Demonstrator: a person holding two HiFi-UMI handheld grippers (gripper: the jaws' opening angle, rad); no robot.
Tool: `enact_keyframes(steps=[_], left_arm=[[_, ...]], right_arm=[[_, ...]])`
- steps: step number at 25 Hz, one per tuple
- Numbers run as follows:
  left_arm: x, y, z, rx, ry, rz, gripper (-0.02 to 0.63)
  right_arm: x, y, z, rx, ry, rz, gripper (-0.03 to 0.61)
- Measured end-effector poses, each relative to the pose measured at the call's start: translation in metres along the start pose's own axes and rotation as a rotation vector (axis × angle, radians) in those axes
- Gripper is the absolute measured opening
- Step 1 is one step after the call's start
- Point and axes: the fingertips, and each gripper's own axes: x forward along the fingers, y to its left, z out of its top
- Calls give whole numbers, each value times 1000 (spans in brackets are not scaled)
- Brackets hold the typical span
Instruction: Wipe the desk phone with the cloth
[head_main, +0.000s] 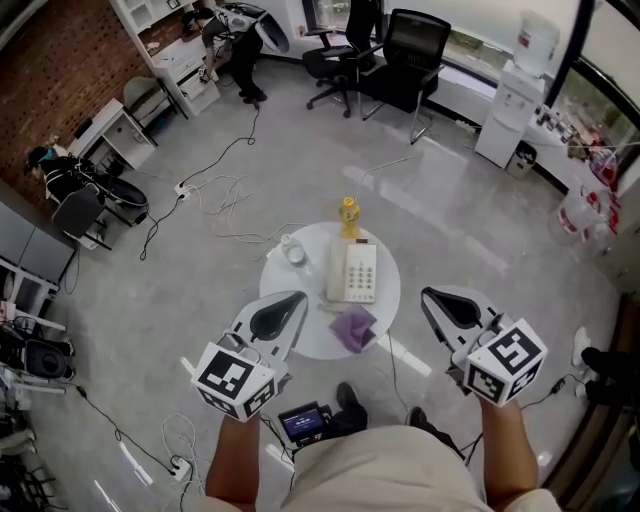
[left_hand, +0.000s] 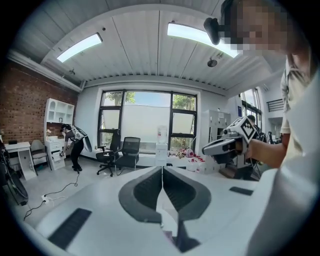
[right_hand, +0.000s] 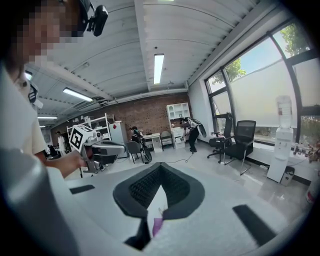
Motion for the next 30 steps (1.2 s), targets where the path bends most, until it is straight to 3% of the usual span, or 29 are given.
enact_keyframes(steps=[8, 13, 30], left_arm=[[14, 34, -22, -21, 9, -71, 9], [21, 42, -37, -40, 21, -87, 9], [36, 57, -69, -106, 92, 74, 9]], right_arm=[[36, 4, 0, -11, 21, -49, -8], [54, 7, -12, -3, 46, -36, -8], [106, -18, -47, 15, 130, 147, -8]])
